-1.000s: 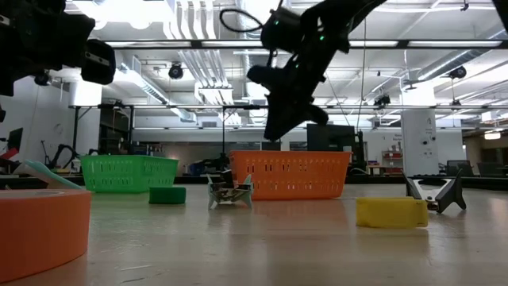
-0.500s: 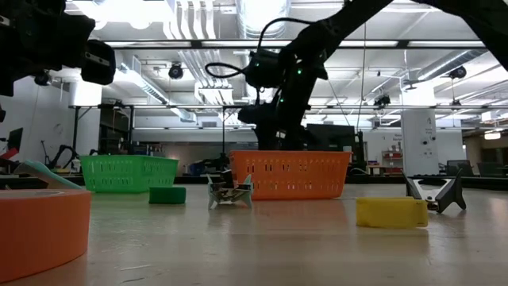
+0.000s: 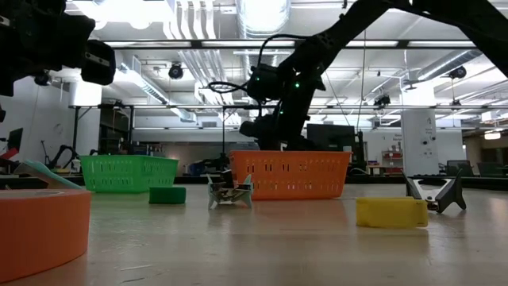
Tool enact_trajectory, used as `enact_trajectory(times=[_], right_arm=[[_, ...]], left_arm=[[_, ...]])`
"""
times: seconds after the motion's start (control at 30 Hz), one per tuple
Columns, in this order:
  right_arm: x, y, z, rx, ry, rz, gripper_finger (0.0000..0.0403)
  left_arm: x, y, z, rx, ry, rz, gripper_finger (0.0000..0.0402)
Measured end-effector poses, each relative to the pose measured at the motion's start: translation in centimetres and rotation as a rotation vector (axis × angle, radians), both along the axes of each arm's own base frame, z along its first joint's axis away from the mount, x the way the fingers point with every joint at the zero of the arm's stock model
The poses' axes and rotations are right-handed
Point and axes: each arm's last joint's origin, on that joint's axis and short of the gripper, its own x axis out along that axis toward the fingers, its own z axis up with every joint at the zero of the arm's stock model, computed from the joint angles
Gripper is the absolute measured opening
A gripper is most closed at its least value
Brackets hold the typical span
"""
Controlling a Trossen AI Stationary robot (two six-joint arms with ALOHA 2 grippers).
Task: Pick and place Stapler, Stapler remover, tape
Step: Put the green tape into the yellow bin
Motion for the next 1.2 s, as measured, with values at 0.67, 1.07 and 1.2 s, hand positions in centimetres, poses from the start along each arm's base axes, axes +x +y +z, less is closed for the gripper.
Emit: enact_trajectory(times=[0.67, 1.07, 1.2], right_arm=[[0.2, 0.0, -1.0, 0.0, 0.02, 0.058, 0.004], [-0.9, 1.6, 1.4, 0.014, 0.078, 0.096, 0.0047], [-1.5, 3.3, 3.2, 0.021, 0.1, 0.127, 0.0042]], left_arm=[[0.0, 0.0, 0.0, 0.0, 0.005, 0.0, 0.0023], [0.0, 0.0, -0.1, 0.0, 0.007, 0.0, 0.0023], [0.0, 0.0, -0.1, 0.0, 0.007, 0.0, 0.0023]])
